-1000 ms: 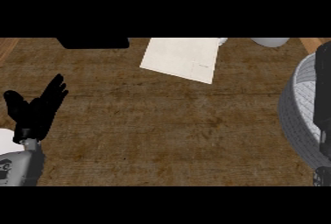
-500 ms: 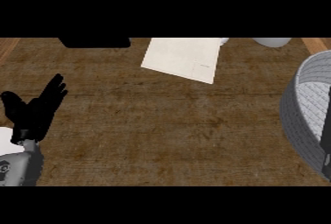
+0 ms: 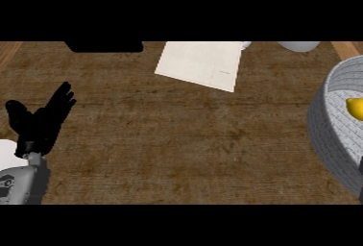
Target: Pick the lemon from the placemat and place it in the basket
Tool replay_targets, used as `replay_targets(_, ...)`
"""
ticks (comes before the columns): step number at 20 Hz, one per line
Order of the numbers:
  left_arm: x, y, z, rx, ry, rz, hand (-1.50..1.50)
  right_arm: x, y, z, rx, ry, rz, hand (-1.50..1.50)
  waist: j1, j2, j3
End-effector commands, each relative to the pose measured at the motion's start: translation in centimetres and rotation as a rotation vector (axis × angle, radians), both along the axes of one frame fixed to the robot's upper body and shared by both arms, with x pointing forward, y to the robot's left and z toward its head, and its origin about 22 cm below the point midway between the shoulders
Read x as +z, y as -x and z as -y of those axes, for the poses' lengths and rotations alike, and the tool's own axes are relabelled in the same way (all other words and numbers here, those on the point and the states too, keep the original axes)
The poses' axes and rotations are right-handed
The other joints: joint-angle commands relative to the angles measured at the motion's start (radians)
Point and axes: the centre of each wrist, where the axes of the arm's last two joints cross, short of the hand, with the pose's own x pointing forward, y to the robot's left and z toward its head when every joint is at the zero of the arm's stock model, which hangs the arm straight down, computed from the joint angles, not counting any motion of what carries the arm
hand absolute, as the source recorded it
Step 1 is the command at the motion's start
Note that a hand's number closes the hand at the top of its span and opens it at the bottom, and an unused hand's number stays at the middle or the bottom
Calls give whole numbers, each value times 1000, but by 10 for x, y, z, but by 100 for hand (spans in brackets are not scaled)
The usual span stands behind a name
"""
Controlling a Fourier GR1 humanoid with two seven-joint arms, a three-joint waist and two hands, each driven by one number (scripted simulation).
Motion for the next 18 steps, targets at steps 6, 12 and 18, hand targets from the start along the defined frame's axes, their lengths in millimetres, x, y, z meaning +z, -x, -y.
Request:
replay_targets(6,5,3,-5,19,0,7,0,34,65,7,-180,2,463,-150,-19,-9,0)
replay_targets(12,3,3,1,35,-11,2,0,19,152,-32,-119,-54,483,-150,-32,-12,0)
replay_targets(18,4,3,-5,49,0,-4,0,27,229,-59,-8,-132,402,-150,-36,-15,0)
